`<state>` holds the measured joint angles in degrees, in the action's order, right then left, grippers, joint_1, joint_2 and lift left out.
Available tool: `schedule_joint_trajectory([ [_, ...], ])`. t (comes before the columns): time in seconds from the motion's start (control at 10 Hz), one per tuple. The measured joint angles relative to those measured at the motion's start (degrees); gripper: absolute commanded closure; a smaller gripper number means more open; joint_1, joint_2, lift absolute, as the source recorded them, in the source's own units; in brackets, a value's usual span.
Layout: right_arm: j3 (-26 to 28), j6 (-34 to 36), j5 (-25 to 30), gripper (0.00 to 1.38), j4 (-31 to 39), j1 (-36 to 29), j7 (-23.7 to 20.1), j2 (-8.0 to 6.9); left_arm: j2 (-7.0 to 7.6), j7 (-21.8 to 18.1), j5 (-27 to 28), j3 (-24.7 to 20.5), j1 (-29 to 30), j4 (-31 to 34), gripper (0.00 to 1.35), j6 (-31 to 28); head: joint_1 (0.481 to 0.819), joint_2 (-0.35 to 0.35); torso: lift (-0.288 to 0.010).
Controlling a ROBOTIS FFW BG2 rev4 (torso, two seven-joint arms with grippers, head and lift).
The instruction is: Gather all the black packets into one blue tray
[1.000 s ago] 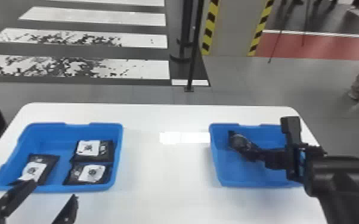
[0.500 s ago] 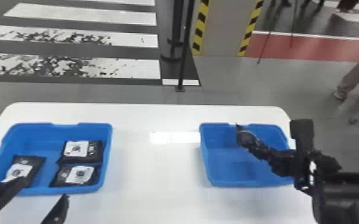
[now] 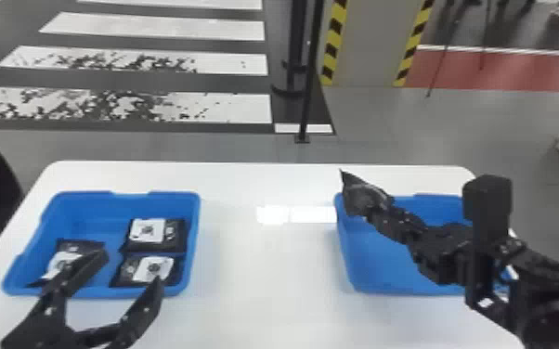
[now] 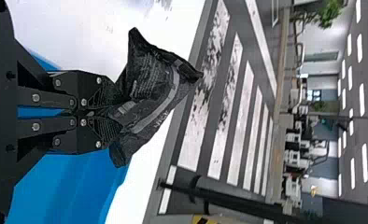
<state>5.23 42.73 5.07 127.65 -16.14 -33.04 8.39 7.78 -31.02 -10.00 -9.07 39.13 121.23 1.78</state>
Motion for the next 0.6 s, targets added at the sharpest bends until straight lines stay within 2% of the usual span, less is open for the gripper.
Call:
schedule_joint_trajectory([
  [0.2,-5.0,-0.5,-2.1,1.10,2.7,-1.2,-0.7,-0.03,0.83,-1.5,-4.1,3.1,-2.4,-0.3,0.23,-5.4,0.695,0.033,-0.110],
  [0.4,-7.7,-0.7,-3.2,1.10,4.6,-1.6,-1.3,0.13,2.00,-3.2,-9.4,7.3,-6.3,-1.6,0.23,-9.2,0.695,0.025,-0.110],
  [0.6,-9.6,-0.7,-3.5,1.10,5.3,-1.3,-1.4,0.44,2.58,-4.2,-14.7,10.5,-9.5,-2.0,0.23,-10.9,0.695,0.010,-0.110],
])
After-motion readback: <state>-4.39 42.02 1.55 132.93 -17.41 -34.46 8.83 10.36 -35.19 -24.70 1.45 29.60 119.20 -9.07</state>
